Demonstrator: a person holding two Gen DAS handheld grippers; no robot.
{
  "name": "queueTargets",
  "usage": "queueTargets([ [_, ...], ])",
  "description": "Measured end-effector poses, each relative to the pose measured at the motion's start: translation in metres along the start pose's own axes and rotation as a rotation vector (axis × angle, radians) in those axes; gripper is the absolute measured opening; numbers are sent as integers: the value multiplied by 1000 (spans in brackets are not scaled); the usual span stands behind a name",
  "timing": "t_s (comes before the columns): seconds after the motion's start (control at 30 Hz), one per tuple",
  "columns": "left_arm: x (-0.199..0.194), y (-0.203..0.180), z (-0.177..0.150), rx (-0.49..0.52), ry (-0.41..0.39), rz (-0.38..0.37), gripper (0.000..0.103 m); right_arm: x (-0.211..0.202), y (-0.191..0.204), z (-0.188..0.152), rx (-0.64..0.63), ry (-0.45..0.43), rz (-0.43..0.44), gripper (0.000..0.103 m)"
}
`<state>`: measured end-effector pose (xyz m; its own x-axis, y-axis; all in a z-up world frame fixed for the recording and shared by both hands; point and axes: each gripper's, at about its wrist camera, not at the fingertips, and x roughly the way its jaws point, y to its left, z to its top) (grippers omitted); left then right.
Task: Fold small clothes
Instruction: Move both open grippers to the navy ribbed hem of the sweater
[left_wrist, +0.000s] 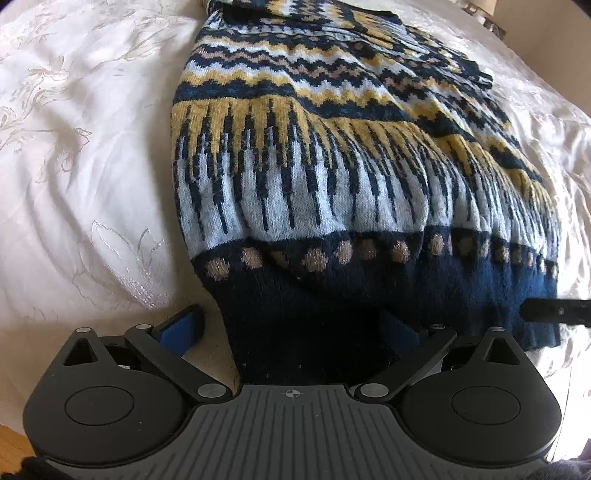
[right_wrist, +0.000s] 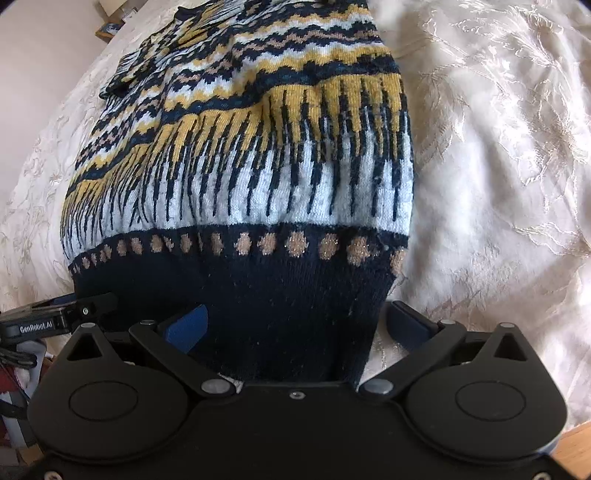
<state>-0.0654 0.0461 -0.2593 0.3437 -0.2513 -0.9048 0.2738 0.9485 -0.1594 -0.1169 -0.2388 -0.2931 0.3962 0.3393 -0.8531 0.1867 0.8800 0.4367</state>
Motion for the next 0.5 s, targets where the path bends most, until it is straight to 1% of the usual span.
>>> queueTargets([
  [0.2, 0, -2, -4, 8, -27, 16, 102, 1, 2, -2, 14, -28, -15, 103],
  [0.33, -1, -3, -6, 10, -37, 22, 102, 4, 12, -4, -28, -31, -61, 103],
  [0.5, 0, -3, -3, 10, -26, 23, 102, 11, 24, -2, -82, -7, -126, 103],
])
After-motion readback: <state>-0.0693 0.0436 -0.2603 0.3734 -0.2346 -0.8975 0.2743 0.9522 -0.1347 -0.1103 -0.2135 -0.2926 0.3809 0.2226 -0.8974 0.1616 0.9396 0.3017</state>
